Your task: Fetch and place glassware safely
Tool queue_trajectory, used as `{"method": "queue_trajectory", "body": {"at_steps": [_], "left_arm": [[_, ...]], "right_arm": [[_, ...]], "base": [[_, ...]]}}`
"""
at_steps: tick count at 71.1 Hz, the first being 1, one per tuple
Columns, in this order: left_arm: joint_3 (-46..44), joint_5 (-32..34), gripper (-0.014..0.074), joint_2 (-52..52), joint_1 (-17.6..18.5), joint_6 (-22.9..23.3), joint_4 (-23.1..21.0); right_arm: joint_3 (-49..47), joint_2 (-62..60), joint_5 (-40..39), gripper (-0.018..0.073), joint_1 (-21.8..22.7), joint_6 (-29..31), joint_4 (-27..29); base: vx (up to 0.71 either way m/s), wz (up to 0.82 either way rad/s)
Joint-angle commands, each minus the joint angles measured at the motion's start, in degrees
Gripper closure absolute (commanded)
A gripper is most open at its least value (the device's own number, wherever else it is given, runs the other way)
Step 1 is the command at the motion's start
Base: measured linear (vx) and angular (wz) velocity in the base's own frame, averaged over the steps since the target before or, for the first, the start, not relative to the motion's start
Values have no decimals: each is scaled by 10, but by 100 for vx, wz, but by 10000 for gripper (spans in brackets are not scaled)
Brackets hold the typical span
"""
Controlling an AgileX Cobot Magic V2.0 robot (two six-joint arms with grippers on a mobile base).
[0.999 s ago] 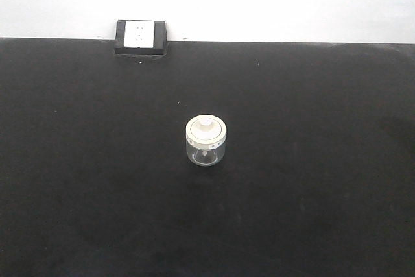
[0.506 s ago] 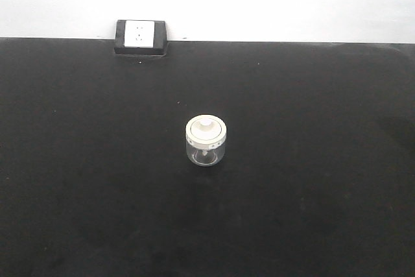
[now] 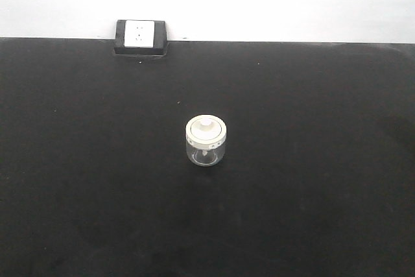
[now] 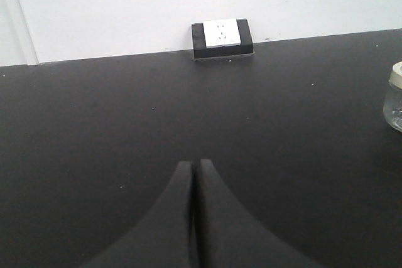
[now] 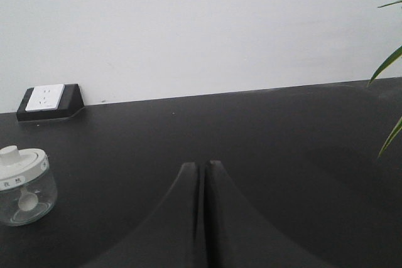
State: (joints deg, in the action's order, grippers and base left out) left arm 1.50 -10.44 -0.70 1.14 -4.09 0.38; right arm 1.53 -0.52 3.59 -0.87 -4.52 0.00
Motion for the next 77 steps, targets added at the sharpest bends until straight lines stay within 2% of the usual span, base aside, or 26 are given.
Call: {"method": "queue_trajectory", "body": {"at_steps": [1,77], "left_arm": [[17,42,603,-7,2,4,-4],[17,42,603,-7,2,4,-4]], "right_arm": [[11,-8,-39,563,0,10,-7],[11,-8,-36,563,0,10,-6]], "base": [[0,0],[0,0]]}}
